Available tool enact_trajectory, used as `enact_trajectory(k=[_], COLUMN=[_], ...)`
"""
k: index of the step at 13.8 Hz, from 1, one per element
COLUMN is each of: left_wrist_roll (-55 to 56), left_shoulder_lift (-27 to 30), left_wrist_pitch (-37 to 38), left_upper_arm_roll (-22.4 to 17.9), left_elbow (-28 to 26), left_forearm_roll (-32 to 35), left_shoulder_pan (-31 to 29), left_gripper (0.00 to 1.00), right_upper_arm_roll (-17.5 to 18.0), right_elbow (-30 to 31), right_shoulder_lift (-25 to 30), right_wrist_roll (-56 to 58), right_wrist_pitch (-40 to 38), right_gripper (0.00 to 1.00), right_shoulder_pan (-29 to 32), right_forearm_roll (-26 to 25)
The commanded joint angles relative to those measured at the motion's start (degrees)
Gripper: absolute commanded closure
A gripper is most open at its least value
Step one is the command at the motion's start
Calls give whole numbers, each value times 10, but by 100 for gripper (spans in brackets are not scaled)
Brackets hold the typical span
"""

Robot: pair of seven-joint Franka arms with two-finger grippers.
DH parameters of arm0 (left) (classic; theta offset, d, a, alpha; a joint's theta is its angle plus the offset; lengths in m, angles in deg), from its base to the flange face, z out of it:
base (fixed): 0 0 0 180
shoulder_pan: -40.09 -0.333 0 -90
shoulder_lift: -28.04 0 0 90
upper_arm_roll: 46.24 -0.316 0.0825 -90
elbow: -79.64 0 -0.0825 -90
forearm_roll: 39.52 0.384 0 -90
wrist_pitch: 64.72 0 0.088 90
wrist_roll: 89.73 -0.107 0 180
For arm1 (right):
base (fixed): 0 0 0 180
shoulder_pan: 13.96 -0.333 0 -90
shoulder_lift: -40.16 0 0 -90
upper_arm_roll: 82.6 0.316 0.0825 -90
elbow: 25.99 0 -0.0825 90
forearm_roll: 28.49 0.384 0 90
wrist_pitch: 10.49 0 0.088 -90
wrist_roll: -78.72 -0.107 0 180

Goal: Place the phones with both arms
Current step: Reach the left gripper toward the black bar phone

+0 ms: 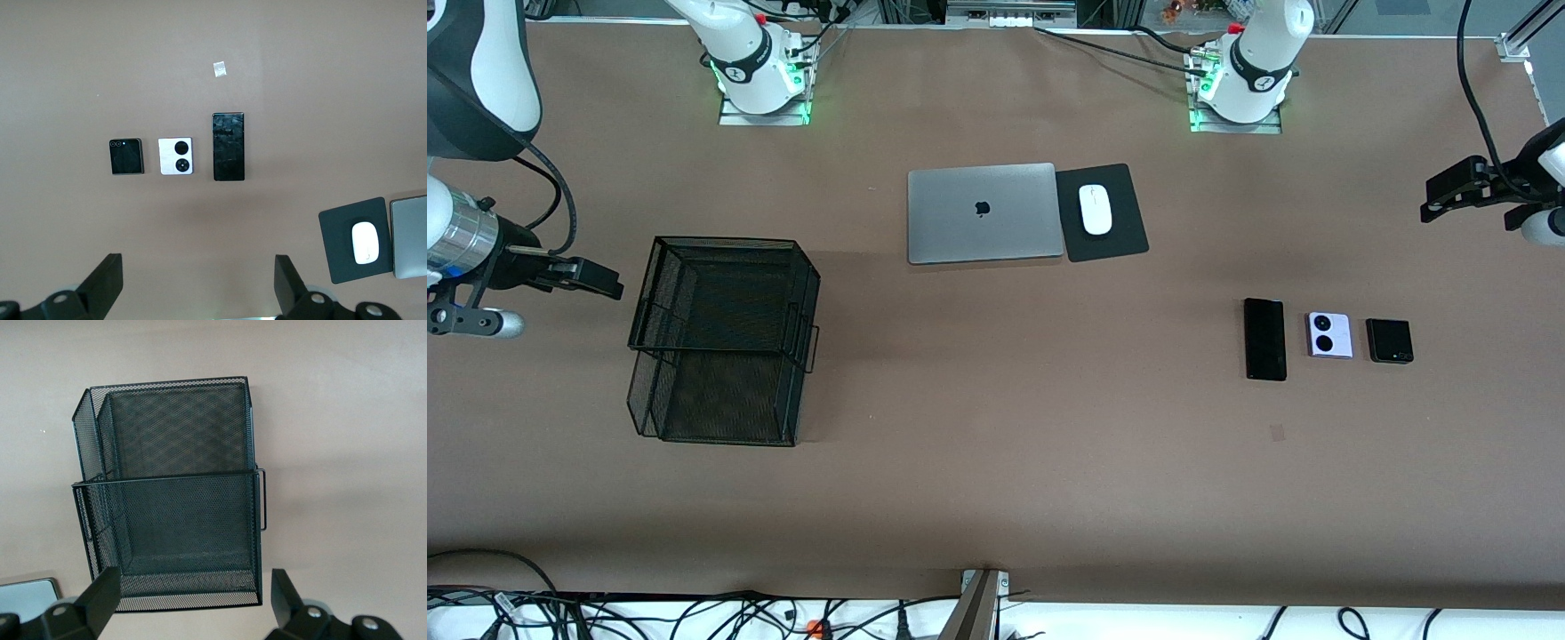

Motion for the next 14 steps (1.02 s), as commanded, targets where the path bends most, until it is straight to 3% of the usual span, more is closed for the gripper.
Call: enact_trajectory(k=[1, 7, 10, 14], left_wrist_roll=[3, 2, -2, -6], left_shoulder_lift=[3, -1, -47, -141], left_wrist_pitch=[6, 12, 4, -60], left_upper_arm_roll=[0, 2, 2, 2], left_elbow=[-3, -7, -14, -16], left_forearm_roll=[-7, -4, -4, -4], left_shoulder_pan=[3, 3, 3, 2], left_gripper=[0, 0, 0, 0], right_upper_arm_roll=[0, -1, -1, -1], right_elbow=[-10, -11, -11, -11], right_shoulder_lift=[-1, -1, -1, -1], right_wrist_roll=[6, 7, 7, 4], right_wrist_pitch=[-15, -21, -21, -21], right_gripper=[0, 0, 0, 0], right_shoulder_pan=[0, 1, 1, 0], right_forearm_roll=[7, 7, 7, 7])
